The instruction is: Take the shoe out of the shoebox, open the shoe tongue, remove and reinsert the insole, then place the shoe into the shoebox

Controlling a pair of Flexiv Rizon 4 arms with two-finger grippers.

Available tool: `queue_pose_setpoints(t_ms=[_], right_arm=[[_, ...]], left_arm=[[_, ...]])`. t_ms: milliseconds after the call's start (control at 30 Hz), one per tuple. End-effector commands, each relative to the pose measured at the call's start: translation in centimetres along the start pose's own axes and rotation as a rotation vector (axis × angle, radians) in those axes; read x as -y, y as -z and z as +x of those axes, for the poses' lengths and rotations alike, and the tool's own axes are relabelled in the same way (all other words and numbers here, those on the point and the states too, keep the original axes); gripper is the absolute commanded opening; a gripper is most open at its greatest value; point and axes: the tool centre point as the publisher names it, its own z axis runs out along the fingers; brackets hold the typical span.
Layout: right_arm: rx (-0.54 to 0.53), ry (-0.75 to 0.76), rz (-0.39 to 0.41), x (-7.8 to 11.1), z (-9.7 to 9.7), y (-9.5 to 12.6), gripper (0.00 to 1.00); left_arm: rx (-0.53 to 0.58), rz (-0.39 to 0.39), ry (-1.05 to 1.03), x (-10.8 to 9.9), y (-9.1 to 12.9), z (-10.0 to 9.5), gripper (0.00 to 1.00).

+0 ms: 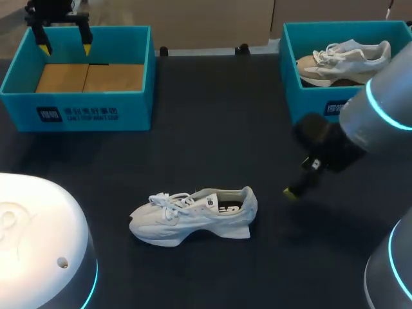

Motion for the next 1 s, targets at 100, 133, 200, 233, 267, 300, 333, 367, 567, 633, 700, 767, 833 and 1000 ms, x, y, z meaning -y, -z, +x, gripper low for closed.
queue_pose_setpoints(t_ms=[100, 133, 200, 233, 267, 300, 333, 367, 567, 633, 700, 767, 833, 1000], right_arm=[[-0.427, 0.422, -0.405, 3.2, -0.5, -1.6, 1.0], [-0.413, 0.424, -0.414, 3.9, -0.6, -2.1, 1.0], [-0.396, 0.466, -0.462, 4.7, -0.7, -2.7, 1.0], [-0.413, 0.493, -0.51, 5.1, -0.8, -3.0, 1.0], [-0.413, 0.514, -0.543, 5.5, -0.9, -3.4, 1.0], [-0.413, 0.514, -0.543, 5.5, -0.9, -3.4, 1.0], [-0.413, 0.514, -0.543, 5.5, -0.9, -3.4, 1.0], [-0.413, 0.514, -0.543, 5.5, -0.9, -3.4, 1.0], [-0.413, 0.514, -0.543, 5.5, -0.9, -3.4, 1.0], [-0.413, 0.514, -0.543, 5.5, -0.9, -3.4, 1.0], [-0.413, 0.514, -0.543, 5.5, -0.9, -3.4, 1.0], [-0.413, 0.508, -0.562, 5.7, -1.2, -3.9, 1.0], [-0.418, 0.482, -0.631, 6.5, -1.8, -4.6, 1.0], [-0.398, 0.371, -0.732, 8.5, -3.6, -6.4, 1.0]], left_arm=[[0.0, 0.0, 0.0, 0.0, 0.0, 0.0, 1.0], [0.0, 0.0, 0.0, 0.0, 0.0, 0.0, 1.0], [0.0, 0.0, 0.0, 0.0, 0.0, 0.0, 1.0], [0.0, 0.0, 0.0, 0.0, 0.0, 0.0, 1.0], [0.0, 0.0, 0.0, 0.0, 0.0, 0.0, 1.0], [0.0, 0.0, 0.0, 0.0, 0.0, 0.0, 1.0], [0.0, 0.0, 0.0, 0.0, 0.0, 0.0, 1.0], [0.0, 0.0, 0.0, 0.0, 0.0, 0.0, 1.0], [0.0, 0.0, 0.0, 0.0, 0.0, 0.0, 1.0], [0.0, 0.0, 0.0, 0.0, 0.0, 0.0, 1.0], [0.0, 0.0, 0.0, 0.0, 0.0, 0.0, 1.0], [0.0, 0.0, 0.0, 0.0, 0.0, 0.0, 1.0], [0.0, 0.0, 0.0, 0.0, 0.0, 0.0, 1.0], [0.0, 0.0, 0.0, 0.0, 0.0, 0.0, 1.0]])
